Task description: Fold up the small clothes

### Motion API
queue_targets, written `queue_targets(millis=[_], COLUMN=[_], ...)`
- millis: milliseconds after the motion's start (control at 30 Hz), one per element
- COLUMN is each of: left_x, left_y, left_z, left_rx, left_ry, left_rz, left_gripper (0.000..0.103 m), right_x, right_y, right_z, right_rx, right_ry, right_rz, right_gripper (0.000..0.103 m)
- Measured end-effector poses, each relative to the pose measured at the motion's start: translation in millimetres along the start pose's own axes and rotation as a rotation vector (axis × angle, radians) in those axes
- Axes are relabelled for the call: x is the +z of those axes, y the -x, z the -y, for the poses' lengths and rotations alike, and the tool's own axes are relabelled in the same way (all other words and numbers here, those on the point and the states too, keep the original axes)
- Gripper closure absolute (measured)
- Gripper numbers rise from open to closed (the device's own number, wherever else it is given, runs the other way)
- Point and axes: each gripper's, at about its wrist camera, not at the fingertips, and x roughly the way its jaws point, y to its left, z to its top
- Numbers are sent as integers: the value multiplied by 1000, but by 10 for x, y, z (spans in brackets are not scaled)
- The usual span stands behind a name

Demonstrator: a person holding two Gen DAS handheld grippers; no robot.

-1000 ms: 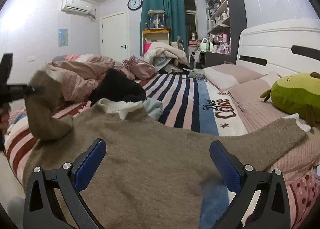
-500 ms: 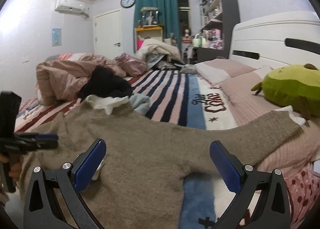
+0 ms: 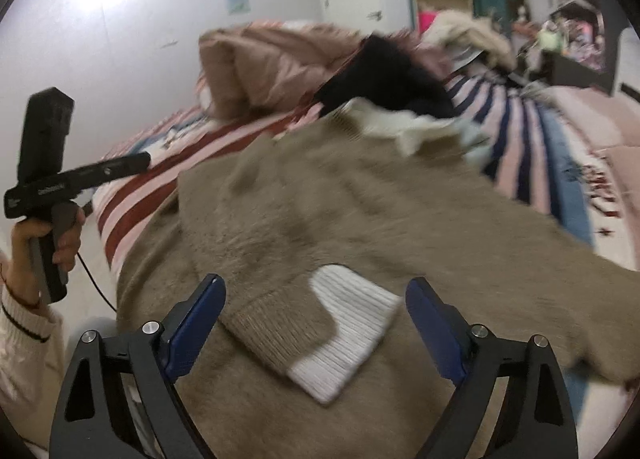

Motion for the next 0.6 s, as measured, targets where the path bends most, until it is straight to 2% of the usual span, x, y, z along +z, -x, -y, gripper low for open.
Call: queue_targets(millis=[33,133,267,400,467,600], left_x=[-37,-87,-131,-144,-137,-138], left_y=[24,56,46,30,27,32], left_z=[-50,-145,-229,-213,-169,-128], left_rx=[3,11,14,-8,-9,-28], left_ry=[6,16,33,45,43,41], left_rz=[2,9,11,14,16,14], left_gripper=[20,20,19,19,18,16], right_x=[18,-1,-170,-360,-430,-419], right_y=[-90,-218,-151,-110,-114,-206], right_z=[21,92,132,203,261,301], right_rx=[-11,-13,26,-28,-39,2], right_ry=[-10,-52,-128,-212,-248,-270], right_rz=[-21,-61,-91,-116,-120,-115], right_gripper=[15,44,62,60,43,42])
